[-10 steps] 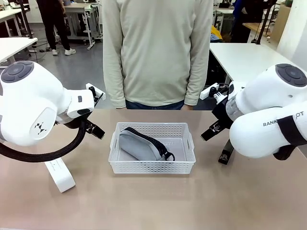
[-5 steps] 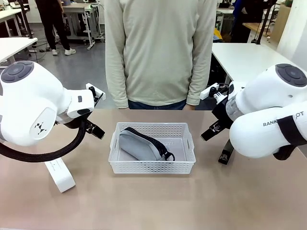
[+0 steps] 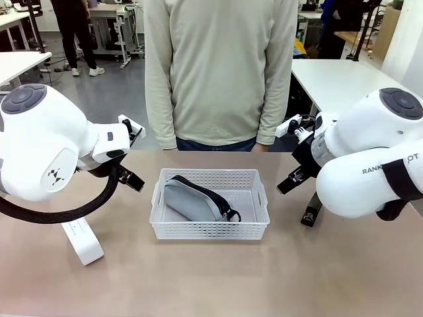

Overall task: Efficiently arrange items inside the basket to fit them all.
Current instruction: Pick up the Digital clock and place it inside the Organizing basket.

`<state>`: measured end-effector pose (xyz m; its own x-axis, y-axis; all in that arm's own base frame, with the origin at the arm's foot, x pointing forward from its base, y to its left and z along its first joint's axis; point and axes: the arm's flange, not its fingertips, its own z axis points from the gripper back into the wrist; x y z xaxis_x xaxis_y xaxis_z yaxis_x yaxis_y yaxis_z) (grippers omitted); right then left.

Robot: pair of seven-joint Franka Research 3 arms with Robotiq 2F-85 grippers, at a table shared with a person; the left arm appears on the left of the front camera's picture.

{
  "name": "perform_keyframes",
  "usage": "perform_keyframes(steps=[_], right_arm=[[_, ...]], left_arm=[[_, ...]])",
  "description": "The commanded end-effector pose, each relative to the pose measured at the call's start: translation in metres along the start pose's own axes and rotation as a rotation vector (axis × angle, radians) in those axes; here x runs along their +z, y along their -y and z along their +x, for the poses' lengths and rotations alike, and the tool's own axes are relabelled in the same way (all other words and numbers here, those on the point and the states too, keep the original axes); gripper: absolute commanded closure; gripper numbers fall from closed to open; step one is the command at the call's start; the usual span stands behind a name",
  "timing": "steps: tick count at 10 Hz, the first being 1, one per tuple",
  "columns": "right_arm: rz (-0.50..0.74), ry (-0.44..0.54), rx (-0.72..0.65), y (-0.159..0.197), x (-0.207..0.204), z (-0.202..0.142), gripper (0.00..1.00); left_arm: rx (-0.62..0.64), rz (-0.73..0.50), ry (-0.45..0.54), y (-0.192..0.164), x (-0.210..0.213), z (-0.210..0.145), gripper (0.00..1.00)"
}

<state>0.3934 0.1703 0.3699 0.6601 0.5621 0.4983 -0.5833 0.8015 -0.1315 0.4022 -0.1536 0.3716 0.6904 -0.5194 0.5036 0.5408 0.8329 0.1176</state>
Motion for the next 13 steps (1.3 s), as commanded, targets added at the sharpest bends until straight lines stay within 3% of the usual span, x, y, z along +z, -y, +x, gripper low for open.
perform_keyframes(steps=[1, 2, 3, 5, 6, 8, 9, 11, 12, 13], right_arm=[[0.154, -0.048, -0.034, 0.011, 0.035, -0.008, 0.0], [0.219, -0.022, -0.149, 0.027, 0.07, -0.012, 0.0], [0.244, 0.066, -0.362, 0.042, 0.112, -0.018, 0.0], [0.499, 0.192, -0.625, 0.078, 0.189, -0.058, 0.0], [0.597, 0.274, -0.761, 0.109, 0.212, -0.092, 0.0], [0.703, 0.481, -1.133, 0.186, 0.232, -0.187, 0.0], [0.748, 0.576, -1.281, 0.207, 0.232, -0.234, 0.0], [0.759, 0.787, -1.473, 0.216, 0.232, -0.31, 0.0], [0.734, 0.852, -1.539, 0.213, 0.232, -0.328, 0.0], [0.665, 0.838, -1.549, 0.209, 0.227, -0.326, 0.0]], left_arm=[[0.056, -0.129, 0.002, 0.001, 0.043, -0.012, 0.0], [0.107, -0.197, 0.014, 0.001, 0.082, -0.018, 0.0], [0.196, -0.188, 0.014, -0.006, 0.119, -0.027, 0.0], [0.455, -0.308, 0.073, -0.03, 0.185, -0.054, 0.0], [0.522, -0.399, 0.204, -0.049, 0.215, -0.082, 0.0], [0.765, -0.469, 0.491, -0.093, 0.26, -0.17, 0.0], [0.897, -0.442, 0.612, -0.104, 0.27, -0.217, 0.0], [1.173, -0.335, 0.697, -0.109, 0.272, -0.296, 0.0], [1.241, -0.265, 0.711, -0.101, 0.271, -0.314, 0.0], [1.288, -0.209, 0.673, -0.099, 0.268, -0.318, 0.0]])
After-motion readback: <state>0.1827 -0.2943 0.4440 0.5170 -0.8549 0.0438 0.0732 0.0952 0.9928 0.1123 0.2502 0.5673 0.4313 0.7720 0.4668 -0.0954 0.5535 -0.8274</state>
